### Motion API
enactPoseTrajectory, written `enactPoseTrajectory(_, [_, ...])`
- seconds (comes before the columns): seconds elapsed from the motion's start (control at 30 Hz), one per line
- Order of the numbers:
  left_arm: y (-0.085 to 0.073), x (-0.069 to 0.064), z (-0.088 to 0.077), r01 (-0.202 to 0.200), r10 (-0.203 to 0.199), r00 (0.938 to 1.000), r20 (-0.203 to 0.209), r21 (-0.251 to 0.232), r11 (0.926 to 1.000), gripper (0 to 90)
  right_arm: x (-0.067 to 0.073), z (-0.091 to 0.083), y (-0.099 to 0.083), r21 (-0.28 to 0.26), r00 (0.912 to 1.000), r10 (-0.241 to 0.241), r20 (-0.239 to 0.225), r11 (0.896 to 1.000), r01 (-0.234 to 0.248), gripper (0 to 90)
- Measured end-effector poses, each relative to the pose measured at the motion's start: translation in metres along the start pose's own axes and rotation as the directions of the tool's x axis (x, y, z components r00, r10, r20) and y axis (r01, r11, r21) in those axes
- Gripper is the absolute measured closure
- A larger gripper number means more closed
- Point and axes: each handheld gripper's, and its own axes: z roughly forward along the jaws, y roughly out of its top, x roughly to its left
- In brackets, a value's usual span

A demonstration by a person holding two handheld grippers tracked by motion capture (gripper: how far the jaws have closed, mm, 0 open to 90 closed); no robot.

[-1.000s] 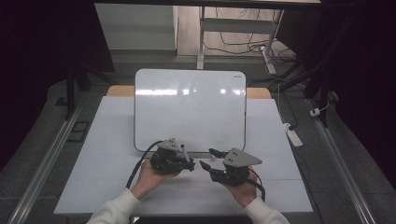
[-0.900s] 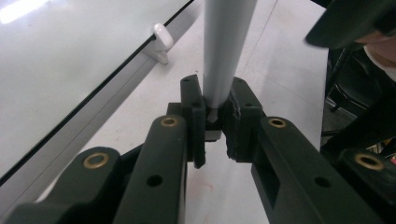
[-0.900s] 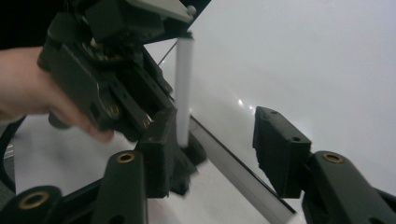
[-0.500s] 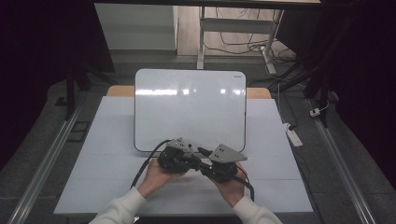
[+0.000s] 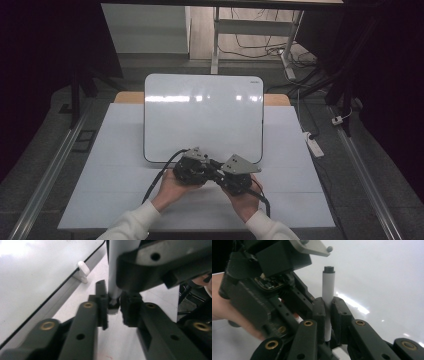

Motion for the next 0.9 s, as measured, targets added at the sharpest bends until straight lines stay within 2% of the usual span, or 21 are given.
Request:
enactPoseTrajectory(0.1, [-0.002, -0.003, -0.006, -0.007, 0.006, 0.9992, -0.039, -0.011, 0.9999, 51.0, -0.004, -0.005, 0.003, -0.022, 0.9999, -0.004, 0.016, 1.000, 0.005, 80.9])
enactPoseTrajectory(0.17, [-0.006, -0.005, -0.017, -0.021, 0.019, 0.9970, -0.076, -0.027, 0.9994, 43.3, -0.010, -0.010, 0.007, -0.031, 0.9995, 0.000, 0.033, 1.000, 0.001, 80.9])
enactPoseTrajectory(0.27, [-0.020, -0.007, -0.039, -0.037, 0.031, 0.9887, -0.147, -0.043, 0.9984, 36.5, -0.027, -0.023, 0.015, -0.058, 0.9969, 0.039, 0.068, 0.998, -0.035, 80.9])
enactPoseTrajectory(0.33, [-0.032, -0.006, -0.055, -0.031, 0.021, 0.9820, -0.188, -0.055, 0.9980, 35.6, -0.042, -0.032, 0.021, -0.075, 0.9932, 0.067, 0.095, 0.995, -0.060, 80.9])
enactPoseTrajectory(0.4, [-0.046, -0.004, -0.070, -0.021, 0.007, 0.9740, -0.227, -0.061, 0.9979, 35.7, -0.057, -0.038, 0.028, -0.066, 0.9893, 0.103, 0.104, 0.993, -0.096, 80.9])
enactPoseTrajectory(0.43, [-0.054, -0.003, -0.080, -0.016, -0.002, 0.9681, -0.251, -0.068, 0.9975, 35.7, -0.064, -0.040, 0.032, -0.068, 0.9872, 0.112, 0.114, 0.992, -0.105, 80.9])
enactPoseTrajectory(0.47, [-0.061, -0.003, -0.086, -0.012, -0.009, 0.9621, -0.273, -0.076, 0.9970, 35.7, -0.072, -0.043, 0.038, -0.074, 0.9843, 0.113, 0.135, 0.992, -0.104, 80.9])
enactPoseTrajectory(0.5, [-0.066, -0.002, -0.091, -0.008, -0.016, 0.9582, -0.286, -0.081, 0.9967, 35.7, -0.078, -0.045, 0.042, -0.079, 0.9817, 0.122, 0.146, 0.991, -0.112, 80.8])
enactPoseTrajectory(0.6, [-0.083, -0.001, -0.110, 0.011, -0.051, 0.9407, -0.335, -0.121, 0.9926, 35.3, -0.095, -0.048, 0.054, -0.096, 0.9757, 0.141, 0.168, 0.987, -0.126, 80.8])
enactPoseTrajectory(0.67, [-0.092, 0.000, -0.119, 0.022, -0.071, 0.9312, -0.358, -0.138, 0.9902, 34.8, -0.104, -0.046, 0.061, -0.095, 0.9724, 0.148, 0.180, 0.987, -0.133, 80.9])
enactPoseTrajectory(0.7, [-0.095, 0.001, -0.122, 0.024, -0.075, 0.9250, -0.372, -0.140, 0.9899, 34.6, -0.109, -0.045, 0.064, -0.094, 0.9705, 0.152, 0.187, 0.986, -0.137, 80.8])
enactPoseTrajectory(0.9, [-0.113, 0.008, -0.137, 0.044, -0.104, 0.8979, -0.428, -0.147, 0.9881, 33.1, -0.132, -0.038, 0.083, -0.059, 0.9614, 0.176, 0.211, 0.984, -0.168, 80.8])
